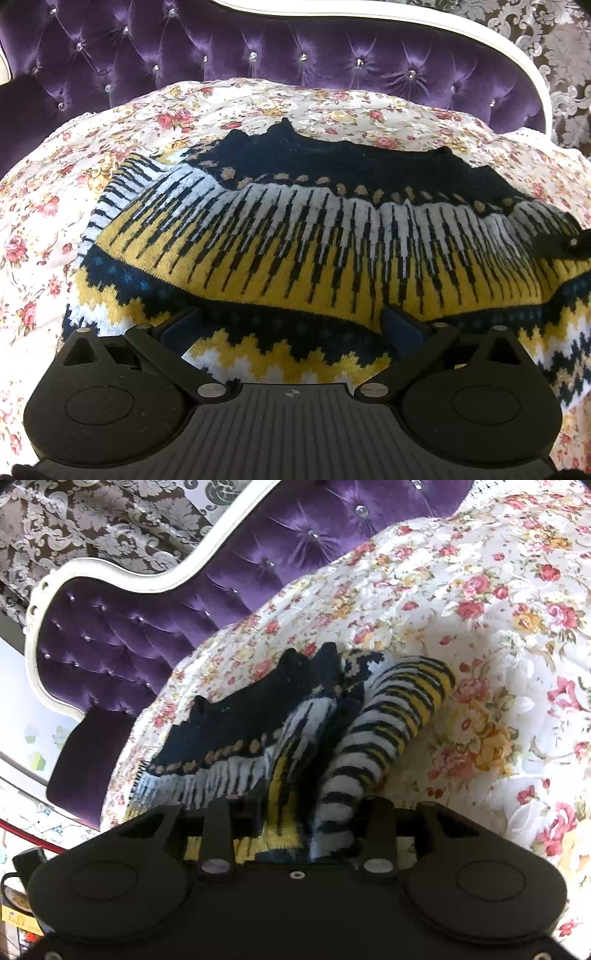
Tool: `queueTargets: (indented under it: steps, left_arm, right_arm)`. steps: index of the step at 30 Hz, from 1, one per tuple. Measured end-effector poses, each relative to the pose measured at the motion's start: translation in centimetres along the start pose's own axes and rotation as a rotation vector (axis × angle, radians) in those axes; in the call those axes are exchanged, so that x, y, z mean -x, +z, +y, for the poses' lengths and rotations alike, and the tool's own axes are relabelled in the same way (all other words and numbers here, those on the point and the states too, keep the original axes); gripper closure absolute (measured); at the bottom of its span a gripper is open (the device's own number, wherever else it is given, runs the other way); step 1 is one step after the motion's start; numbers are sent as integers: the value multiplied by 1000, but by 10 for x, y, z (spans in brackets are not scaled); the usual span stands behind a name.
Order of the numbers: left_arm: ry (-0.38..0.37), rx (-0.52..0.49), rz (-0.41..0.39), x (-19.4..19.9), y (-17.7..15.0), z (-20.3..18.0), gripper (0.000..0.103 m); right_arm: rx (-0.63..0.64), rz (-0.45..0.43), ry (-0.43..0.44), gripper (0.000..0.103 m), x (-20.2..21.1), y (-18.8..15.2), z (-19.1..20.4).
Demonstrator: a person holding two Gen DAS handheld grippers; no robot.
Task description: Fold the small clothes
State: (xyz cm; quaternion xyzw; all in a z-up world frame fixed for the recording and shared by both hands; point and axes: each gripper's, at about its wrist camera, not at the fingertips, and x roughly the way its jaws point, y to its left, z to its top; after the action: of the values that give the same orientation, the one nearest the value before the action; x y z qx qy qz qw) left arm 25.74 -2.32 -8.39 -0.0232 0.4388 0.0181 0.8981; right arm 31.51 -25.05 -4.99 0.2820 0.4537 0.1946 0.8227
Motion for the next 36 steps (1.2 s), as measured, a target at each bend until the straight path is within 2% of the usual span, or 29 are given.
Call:
queueTargets:
  steps: [8,14,17,22,26,30,36]
  left_arm:
    - [7,10,-11,1,-2,-2,0]
    - [-28,22,-5,3,1,6,0]
    - [-43,40,5,16,0,19,3]
    - [-10,2,-51,53,-18,47,3]
    - [-13,14,-72,74,-36,74,3]
    - [-40,37,-56,80,-49,93,3]
    - [-91,75,-55,83,-64,105,3]
  right_arm:
    - [0,6,-13,50,-4,-2,0]
    - [9,-20,-3,58,0,-4,0]
    - [14,-41,-3,62,4,-5,2]
    - [11,-74,-42,63,12,-7,14]
    - [21,-83,-43,63,16,-1,36]
    - [69,-82,-32,63,17,8,76]
    - [154,-46,-14,63,-10,10,142]
